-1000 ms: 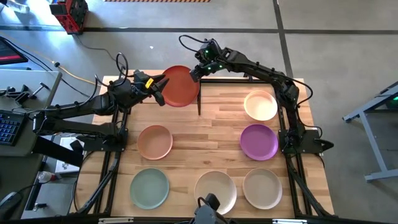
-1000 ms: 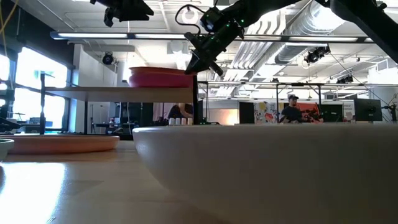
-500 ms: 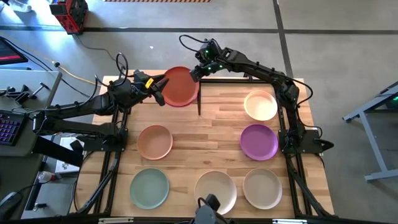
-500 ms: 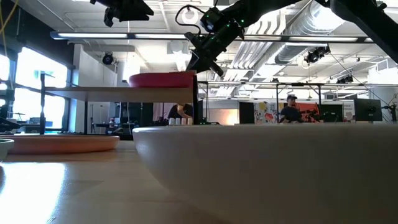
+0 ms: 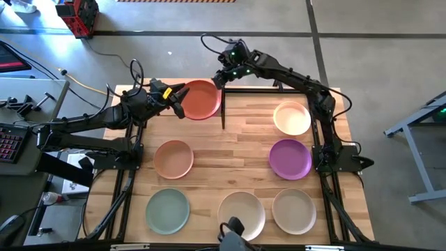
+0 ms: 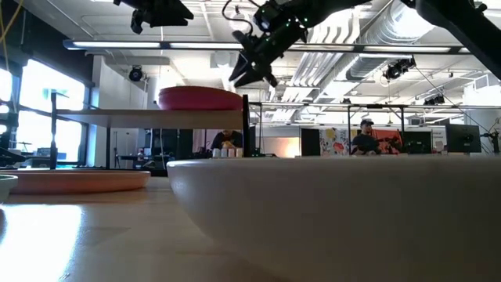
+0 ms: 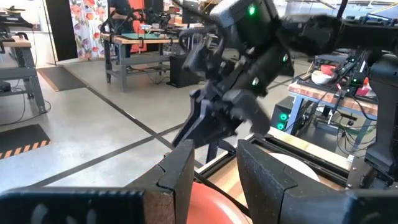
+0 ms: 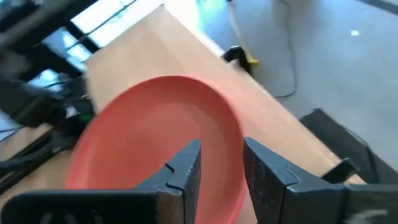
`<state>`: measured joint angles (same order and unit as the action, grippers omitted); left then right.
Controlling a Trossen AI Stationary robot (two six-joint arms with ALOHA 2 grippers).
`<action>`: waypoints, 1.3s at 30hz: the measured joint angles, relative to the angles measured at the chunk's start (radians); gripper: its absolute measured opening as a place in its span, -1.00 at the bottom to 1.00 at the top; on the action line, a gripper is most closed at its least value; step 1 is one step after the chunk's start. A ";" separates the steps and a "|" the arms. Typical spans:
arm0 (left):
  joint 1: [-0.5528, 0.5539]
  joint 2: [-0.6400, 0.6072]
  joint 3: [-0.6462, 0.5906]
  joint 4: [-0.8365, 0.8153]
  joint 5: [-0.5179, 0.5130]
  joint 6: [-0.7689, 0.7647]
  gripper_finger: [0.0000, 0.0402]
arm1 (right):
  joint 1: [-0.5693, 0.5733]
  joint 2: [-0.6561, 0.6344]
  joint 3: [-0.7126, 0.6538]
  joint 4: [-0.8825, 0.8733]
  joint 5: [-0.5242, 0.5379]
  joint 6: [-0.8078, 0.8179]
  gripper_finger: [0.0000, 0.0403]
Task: Place and stack plates onto a shelf
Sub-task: Stack the orange plate on top of the pink plate
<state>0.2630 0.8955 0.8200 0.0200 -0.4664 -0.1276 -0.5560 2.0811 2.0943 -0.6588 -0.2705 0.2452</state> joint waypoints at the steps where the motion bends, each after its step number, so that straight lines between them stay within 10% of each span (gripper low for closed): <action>1: 0.000 0.000 0.000 0.000 0.000 0.000 -0.45 | 0.000 0.000 0.019 -0.023 -0.025 -0.002 -0.50; 18: 0.000 0.000 0.000 0.000 0.000 0.000 -0.45 | 0.244 0.000 0.084 -0.249 -0.164 0.063 -0.50; 39: 0.000 0.000 -0.001 -0.003 0.000 0.000 -0.45 | 0.388 0.116 0.083 -0.183 0.167 0.166 -0.50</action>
<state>0.2630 0.8959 0.8192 0.0171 -0.4668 -0.1272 -0.1679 2.1975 2.1773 -0.8416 -0.1038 0.4117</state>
